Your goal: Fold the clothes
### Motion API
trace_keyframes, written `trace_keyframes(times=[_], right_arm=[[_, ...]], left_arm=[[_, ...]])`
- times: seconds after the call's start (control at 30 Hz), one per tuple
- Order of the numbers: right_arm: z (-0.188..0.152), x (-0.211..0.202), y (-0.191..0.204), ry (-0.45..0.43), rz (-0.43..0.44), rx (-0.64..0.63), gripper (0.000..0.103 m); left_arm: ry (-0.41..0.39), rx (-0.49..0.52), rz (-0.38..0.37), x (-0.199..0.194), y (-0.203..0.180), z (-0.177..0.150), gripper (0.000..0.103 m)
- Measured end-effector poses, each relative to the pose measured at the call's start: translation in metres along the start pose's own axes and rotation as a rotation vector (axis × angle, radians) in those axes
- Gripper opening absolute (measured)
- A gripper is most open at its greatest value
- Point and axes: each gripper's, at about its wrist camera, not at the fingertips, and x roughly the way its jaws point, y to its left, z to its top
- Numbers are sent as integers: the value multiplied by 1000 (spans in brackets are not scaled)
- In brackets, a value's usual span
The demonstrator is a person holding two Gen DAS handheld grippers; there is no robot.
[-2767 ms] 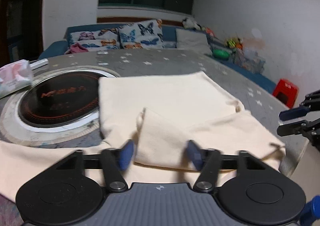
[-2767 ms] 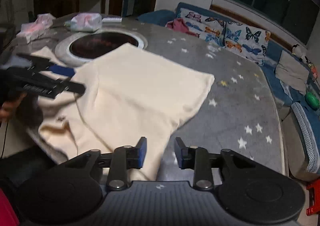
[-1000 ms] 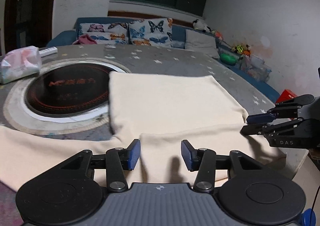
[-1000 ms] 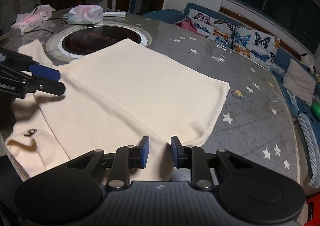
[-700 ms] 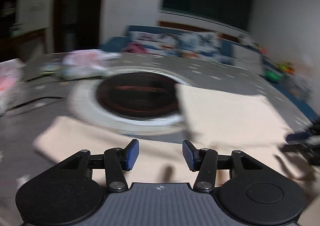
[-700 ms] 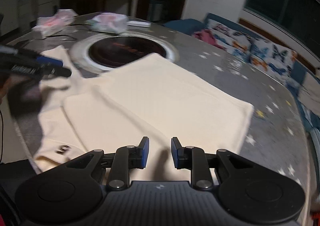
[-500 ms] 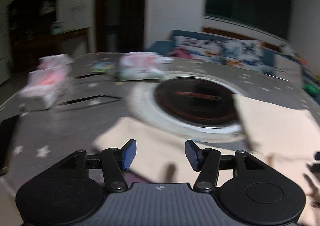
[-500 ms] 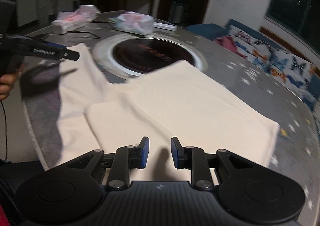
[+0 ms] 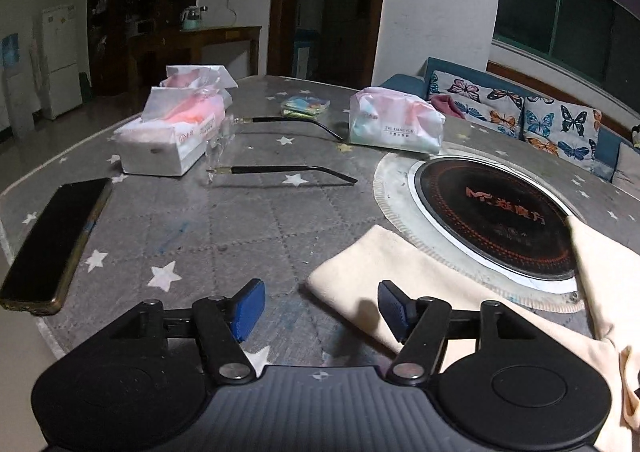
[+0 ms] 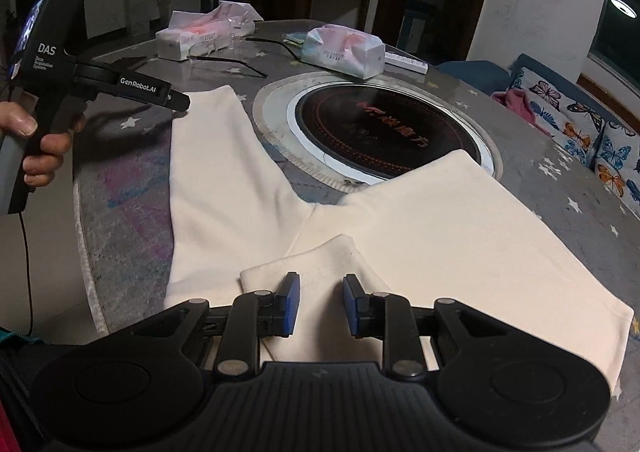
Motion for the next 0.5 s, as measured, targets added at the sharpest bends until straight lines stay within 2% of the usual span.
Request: trace_keyframes(times=[0.07,0.13,0.17,0.2,0.3,0.43,0.5], right_arm=[[0,-3,-1,-8,-10,7,24],[-1,-10,-2,-21,-24,10,24],[-2,-13,-3,-27,-31,12,24],[-2,-16,-4,-33,-36,15,24],[-3,-26,-6,-54,-57,27,24],[-7,-41,-13,-84,-90,65,24],[-10,-49,-18,-97,-112,85,24]], left_arm=[[5,-9,-1,4,2,1,61],[5,-14,-2,8,3,1,52],[2,-12,-5,9,3,1,45],[0,-12,-9,10,3,1,33],[-9,-14,-32,10,0,4,10],[-35,-37,-118,-5,-11,14,9],[-64,-19,-194,-22,-26,22,9]])
